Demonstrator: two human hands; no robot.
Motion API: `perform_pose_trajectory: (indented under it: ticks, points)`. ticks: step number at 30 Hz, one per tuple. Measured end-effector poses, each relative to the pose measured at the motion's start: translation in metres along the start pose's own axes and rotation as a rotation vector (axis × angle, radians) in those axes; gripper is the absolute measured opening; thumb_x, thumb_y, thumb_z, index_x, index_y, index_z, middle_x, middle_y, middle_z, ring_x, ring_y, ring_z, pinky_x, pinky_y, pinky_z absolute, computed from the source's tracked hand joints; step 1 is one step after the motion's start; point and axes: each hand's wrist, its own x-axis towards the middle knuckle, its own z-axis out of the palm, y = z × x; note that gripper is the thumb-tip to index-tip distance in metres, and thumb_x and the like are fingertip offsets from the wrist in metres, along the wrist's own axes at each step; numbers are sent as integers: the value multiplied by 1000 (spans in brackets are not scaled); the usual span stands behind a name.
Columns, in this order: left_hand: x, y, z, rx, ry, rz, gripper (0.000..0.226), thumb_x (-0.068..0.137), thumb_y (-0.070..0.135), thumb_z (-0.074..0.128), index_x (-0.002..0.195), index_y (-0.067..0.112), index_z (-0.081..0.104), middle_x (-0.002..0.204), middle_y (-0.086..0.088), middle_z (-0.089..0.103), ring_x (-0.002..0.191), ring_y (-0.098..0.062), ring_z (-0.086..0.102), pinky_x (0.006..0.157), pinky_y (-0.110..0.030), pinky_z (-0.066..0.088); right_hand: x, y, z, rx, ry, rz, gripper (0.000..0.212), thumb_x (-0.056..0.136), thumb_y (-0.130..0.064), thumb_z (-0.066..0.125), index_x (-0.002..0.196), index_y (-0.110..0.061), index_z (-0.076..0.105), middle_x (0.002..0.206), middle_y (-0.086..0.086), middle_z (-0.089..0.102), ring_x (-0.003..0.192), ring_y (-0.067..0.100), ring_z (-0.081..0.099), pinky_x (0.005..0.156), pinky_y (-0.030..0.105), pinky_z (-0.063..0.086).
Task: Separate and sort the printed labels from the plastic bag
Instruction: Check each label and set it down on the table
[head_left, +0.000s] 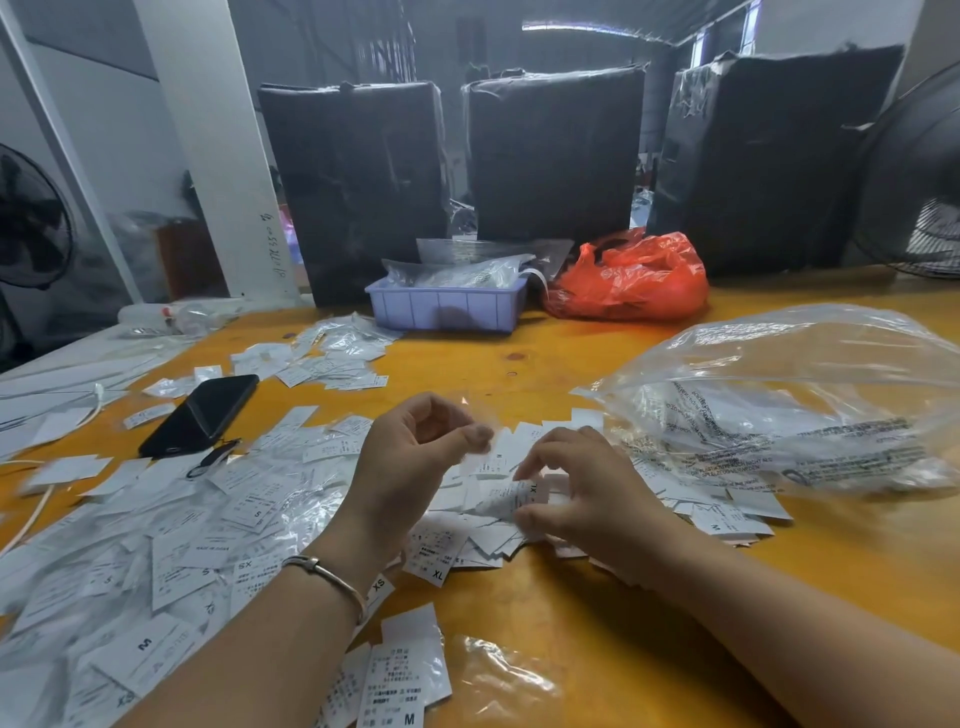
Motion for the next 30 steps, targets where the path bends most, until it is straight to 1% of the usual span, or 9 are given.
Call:
perform_pose_trajectory:
  ticks: [4,6,9,12,15,19,22,25,30]
  points:
    - [0,-1,1,52,7,27,4,83,7,72,86,7,73,77,-9,74,71,-15,69,68,-18,55,-1,0,-4,250,32,50,13,71,-10,73,68,-18,63,71,-13,54,76,9,52,68,29,43]
    - [0,-3,0,86,2,40,4,83,9,72,87,9,74,77,-8,74,71,-13,68,70,-18,55,-2,3,-9,394,36,78,13,71,-5,73,63,-9,64,61,-9,56,57,4,48,54,20,39]
    - [0,-3,1,159,-19,69,5,86,14,70,88,11,74,78,-5,74,74,-13,69,70,-18,55,-2,11,-22,623,69,144,16,73,4,67,62,-4,59,58,6,53,53,12,43,50,19,33]
    - [-3,-1,3,245,-81,123,4,87,14,68,86,12,71,77,0,74,72,-10,70,64,-15,52,-2,19,-36,829,102,220,19,71,13,64,73,-5,59,63,10,60,50,14,50,46,21,36]
    - [-7,2,5,331,-140,191,5,82,9,74,82,13,72,75,-1,74,70,-14,70,66,-28,58,0,23,-42,954,121,283,22,72,11,65,85,-7,66,73,8,70,59,16,62,51,21,47]
    - [-11,6,7,331,-168,208,7,82,6,73,80,13,73,75,-2,73,71,-19,69,71,-42,58,2,26,-44,1062,161,325,20,74,7,63,66,-12,62,67,6,64,66,16,63,56,21,47]
    - [-13,7,8,345,-190,211,8,86,8,69,82,13,73,75,-1,73,72,-16,69,72,-42,57,2,25,-45,1112,128,322,23,67,5,69,74,-16,63,70,4,66,68,15,63,66,27,40]
    - [-13,7,9,360,-196,228,6,85,8,70,83,12,73,74,-1,73,72,-17,69,71,-42,56,2,22,-48,1139,122,270,43,63,3,71,102,-15,64,72,2,69,66,12,64,64,28,36]
    - [-13,5,9,401,-239,274,1,82,11,75,83,12,74,74,1,72,71,-14,68,69,-34,58,-4,10,-52,1048,232,85,50,71,12,69,112,-15,60,73,0,69,73,19,69,64,28,57]
